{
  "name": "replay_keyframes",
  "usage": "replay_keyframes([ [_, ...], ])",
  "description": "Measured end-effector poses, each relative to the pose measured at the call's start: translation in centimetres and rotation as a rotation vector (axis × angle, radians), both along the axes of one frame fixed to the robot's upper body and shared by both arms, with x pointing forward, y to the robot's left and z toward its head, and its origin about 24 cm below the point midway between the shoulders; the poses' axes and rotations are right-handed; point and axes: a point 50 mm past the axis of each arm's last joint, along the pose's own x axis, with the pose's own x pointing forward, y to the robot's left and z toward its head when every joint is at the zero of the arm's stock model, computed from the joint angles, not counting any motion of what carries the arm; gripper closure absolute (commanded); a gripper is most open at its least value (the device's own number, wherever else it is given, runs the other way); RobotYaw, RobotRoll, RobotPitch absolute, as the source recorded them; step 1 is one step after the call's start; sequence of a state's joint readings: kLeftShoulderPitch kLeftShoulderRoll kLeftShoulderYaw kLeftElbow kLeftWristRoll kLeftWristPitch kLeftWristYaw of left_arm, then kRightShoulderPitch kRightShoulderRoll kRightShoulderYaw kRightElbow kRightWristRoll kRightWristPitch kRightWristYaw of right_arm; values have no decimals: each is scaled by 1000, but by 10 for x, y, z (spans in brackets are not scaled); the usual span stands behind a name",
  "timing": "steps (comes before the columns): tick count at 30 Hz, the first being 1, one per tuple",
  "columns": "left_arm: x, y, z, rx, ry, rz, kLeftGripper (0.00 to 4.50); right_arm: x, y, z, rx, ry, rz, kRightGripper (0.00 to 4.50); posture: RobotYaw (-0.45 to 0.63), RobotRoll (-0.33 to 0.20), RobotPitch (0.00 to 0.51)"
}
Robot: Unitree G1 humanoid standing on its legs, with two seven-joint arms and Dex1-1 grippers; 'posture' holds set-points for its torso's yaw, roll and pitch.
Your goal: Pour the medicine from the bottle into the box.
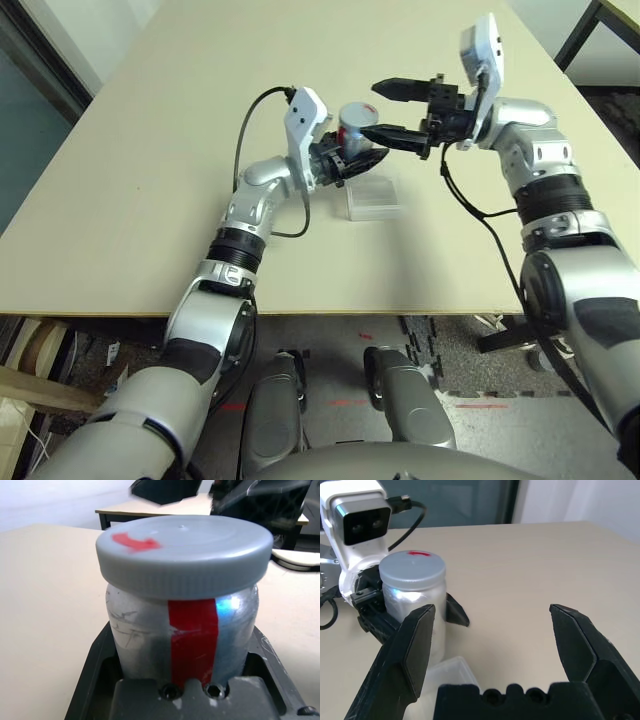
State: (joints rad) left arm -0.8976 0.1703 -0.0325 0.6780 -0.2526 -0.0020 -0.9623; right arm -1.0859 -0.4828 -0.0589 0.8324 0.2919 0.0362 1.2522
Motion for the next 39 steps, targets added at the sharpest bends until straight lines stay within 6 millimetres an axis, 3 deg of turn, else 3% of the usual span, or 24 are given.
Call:
replay_keyframes([
  [13, 0, -1, -1, -8, -7, -6, 1871, -8, 1, -7, 0, 51, 95, 0, -258, 0, 147],
  [22, 0, -9, -5, -21, 5, -20, 1871, -19, 33, 4, 44, 29, 266, 0, -265, 0, 145],
  [30, -1, -16, -1, -29, -9, -37, 1871, -15, 54, -1, 47, 28, 287, 0, -257, 0, 139],
  [39, -1, -17, -1, -26, -11, -44, 1871, -7, 65, -2, 43, 15, 262, 0, -252, 0, 136],
])
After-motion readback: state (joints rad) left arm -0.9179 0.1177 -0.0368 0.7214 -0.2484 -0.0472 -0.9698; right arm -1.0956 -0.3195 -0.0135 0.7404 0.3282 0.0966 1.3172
